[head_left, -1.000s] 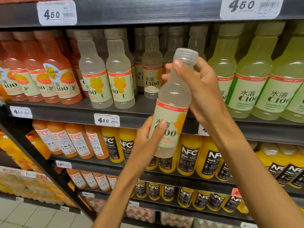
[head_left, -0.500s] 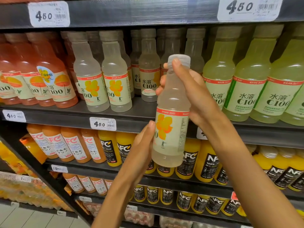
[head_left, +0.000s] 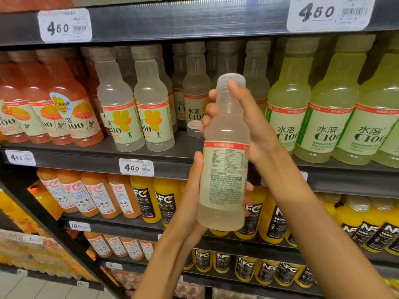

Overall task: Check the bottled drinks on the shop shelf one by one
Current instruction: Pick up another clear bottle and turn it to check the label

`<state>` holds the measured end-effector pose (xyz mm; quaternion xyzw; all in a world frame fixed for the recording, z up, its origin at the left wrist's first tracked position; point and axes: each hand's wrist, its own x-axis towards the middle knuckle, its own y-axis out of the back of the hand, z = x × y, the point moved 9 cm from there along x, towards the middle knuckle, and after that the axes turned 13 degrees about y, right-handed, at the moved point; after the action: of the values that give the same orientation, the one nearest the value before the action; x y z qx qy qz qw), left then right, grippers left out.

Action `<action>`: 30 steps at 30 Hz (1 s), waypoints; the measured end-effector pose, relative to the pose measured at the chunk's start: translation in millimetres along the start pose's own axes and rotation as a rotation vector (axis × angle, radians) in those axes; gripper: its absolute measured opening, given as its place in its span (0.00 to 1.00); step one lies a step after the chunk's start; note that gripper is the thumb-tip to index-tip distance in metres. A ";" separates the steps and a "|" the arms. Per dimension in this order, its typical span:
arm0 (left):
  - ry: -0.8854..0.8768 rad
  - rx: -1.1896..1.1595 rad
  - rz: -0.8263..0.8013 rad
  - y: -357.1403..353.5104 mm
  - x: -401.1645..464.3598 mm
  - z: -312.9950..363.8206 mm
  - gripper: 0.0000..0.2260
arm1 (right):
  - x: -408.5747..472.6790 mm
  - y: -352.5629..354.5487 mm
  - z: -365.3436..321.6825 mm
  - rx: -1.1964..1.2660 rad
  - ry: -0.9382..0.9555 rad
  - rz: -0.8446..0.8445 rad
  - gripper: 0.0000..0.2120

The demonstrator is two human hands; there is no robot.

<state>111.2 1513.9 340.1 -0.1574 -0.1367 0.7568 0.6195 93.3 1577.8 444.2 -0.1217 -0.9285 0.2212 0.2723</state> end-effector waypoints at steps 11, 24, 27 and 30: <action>-0.172 0.377 0.312 14.8 -1.5 23.0 0.23 | -5.0 16.4 -27.2 -0.485 0.184 0.131 0.12; -0.005 0.185 0.164 10.2 -2.2 12.0 0.27 | 1.1 14.3 -13.5 -0.196 0.056 0.078 0.07; 0.010 0.267 0.238 16.7 -6.6 15.8 0.21 | -0.3 20.8 -16.2 -0.310 0.077 0.149 0.08; 0.008 0.254 0.223 13.0 -11.2 11.8 0.23 | -1.9 20.4 -12.4 -0.354 0.022 0.172 0.13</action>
<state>96.9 1500.3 346.4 -0.0949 -0.0192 0.8314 0.5472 104.0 1599.2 443.0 -0.2489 -0.9361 0.0757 0.2367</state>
